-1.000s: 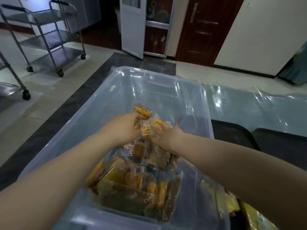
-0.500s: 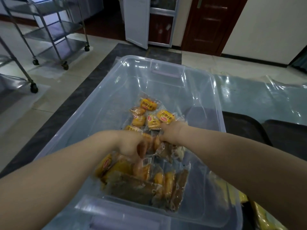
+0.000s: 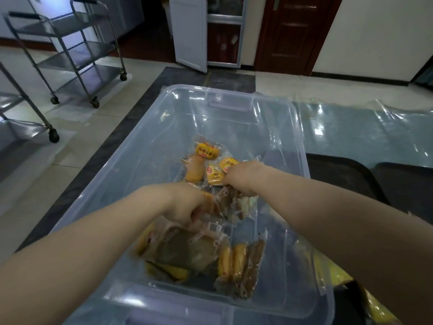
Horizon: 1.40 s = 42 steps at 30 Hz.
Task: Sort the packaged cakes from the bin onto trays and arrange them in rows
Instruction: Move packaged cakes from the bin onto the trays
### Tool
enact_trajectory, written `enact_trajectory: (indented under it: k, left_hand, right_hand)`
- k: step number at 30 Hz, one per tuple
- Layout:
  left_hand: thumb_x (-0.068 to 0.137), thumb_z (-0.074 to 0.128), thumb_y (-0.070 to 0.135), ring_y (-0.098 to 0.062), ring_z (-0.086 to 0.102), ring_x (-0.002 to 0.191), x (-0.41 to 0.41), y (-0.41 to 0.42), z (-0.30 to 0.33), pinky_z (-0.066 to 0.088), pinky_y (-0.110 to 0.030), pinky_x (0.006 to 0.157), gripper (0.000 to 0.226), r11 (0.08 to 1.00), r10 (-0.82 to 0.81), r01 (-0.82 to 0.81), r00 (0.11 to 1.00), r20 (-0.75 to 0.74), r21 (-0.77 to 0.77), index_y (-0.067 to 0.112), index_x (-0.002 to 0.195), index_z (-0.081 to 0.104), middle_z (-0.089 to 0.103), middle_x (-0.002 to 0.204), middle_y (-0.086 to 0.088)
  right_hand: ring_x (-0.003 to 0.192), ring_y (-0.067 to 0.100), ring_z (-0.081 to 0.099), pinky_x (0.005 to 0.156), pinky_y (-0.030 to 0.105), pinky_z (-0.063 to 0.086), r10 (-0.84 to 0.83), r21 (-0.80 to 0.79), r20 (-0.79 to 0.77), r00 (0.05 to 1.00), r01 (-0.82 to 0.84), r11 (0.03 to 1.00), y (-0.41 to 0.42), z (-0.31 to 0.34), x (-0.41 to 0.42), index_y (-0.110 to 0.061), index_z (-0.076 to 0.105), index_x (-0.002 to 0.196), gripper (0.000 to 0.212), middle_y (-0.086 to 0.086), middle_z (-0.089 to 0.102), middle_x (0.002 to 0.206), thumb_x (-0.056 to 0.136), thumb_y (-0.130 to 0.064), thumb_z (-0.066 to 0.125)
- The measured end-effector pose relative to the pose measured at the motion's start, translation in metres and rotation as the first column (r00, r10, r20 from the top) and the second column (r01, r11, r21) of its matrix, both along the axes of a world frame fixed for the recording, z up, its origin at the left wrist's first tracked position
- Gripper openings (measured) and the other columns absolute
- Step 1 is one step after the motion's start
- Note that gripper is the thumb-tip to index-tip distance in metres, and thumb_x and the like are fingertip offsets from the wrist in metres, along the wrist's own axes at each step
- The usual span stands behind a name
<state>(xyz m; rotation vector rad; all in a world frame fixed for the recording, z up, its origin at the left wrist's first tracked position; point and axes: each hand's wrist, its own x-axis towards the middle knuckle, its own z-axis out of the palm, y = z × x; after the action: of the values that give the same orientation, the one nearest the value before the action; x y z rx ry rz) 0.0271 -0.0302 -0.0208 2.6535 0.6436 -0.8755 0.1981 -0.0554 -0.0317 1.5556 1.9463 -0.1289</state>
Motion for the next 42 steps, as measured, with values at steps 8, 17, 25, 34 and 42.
enact_trajectory:
  k: [8,17,25,34,42]
  left_hand:
    - [0.089,0.057,0.021,-0.008,0.05,0.069,-0.037,0.028,0.035,0.033,-0.018,0.053,0.018,0.933,0.295,-0.355,0.849,0.438,0.059,0.025,0.074,0.047,0.055,0.079,0.005]
    - [0.089,0.058,0.017,-0.021,0.065,0.082,-0.045,0.003,0.08,0.052,-0.048,0.077,0.014,0.778,0.475,-0.584,0.307,0.825,-0.231,0.024,0.078,0.053,0.068,0.082,-0.004]
    - [0.089,0.058,0.007,-0.002,0.057,0.051,0.014,-0.053,0.117,0.05,-0.02,0.046,0.011,0.64,0.47,-0.593,-0.199,0.86,-0.487,0.011,0.08,0.053,0.064,0.069,-0.005]
    - [0.087,0.062,0.015,-0.019,0.062,0.065,0.149,-0.142,0.105,0.049,-0.035,0.058,0.016,0.645,0.537,-0.557,-0.157,0.829,-0.523,0.022,0.073,0.055,0.068,0.072,-0.003]
    - [0.086,0.064,0.015,-0.009,0.059,0.062,0.298,-0.226,0.044,0.044,-0.026,0.056,0.01,0.668,0.646,-0.476,-0.01,0.763,-0.572,0.019,0.079,0.058,0.066,0.073,0.004]
  right_hand:
    - [0.111,0.027,0.054,0.075,0.041,0.052,-0.008,0.246,-0.382,0.924,0.11,0.963,-0.008,0.028,0.004,-0.034,0.039,0.139,0.064,0.002,0.048,0.129,0.085,-0.002,0.056]
    - [0.11,0.014,0.053,0.093,0.037,0.047,0.19,0.478,-0.823,0.535,0.473,0.74,-0.045,0.089,0.033,-0.034,0.05,0.122,0.047,-0.005,0.057,0.118,0.085,-0.009,0.063]
    - [0.089,-0.022,0.053,0.065,-0.001,0.042,0.368,0.273,-0.927,0.067,0.794,0.544,-0.113,0.132,0.092,-0.059,0.046,0.103,0.067,-0.034,0.061,0.091,0.08,0.002,0.063]
    - [0.105,0.005,0.062,0.088,0.032,0.053,0.325,-0.034,-0.925,-0.197,0.895,0.445,-0.245,0.102,0.23,-0.03,0.05,0.127,0.064,-0.011,0.067,0.11,0.078,0.005,0.07]
    - [0.094,0.008,0.068,0.074,0.031,0.058,0.259,-0.116,-0.95,-0.175,0.967,0.225,-0.392,0.022,0.375,-0.031,0.058,0.115,0.058,-0.011,0.072,0.1,0.077,0.011,0.067]
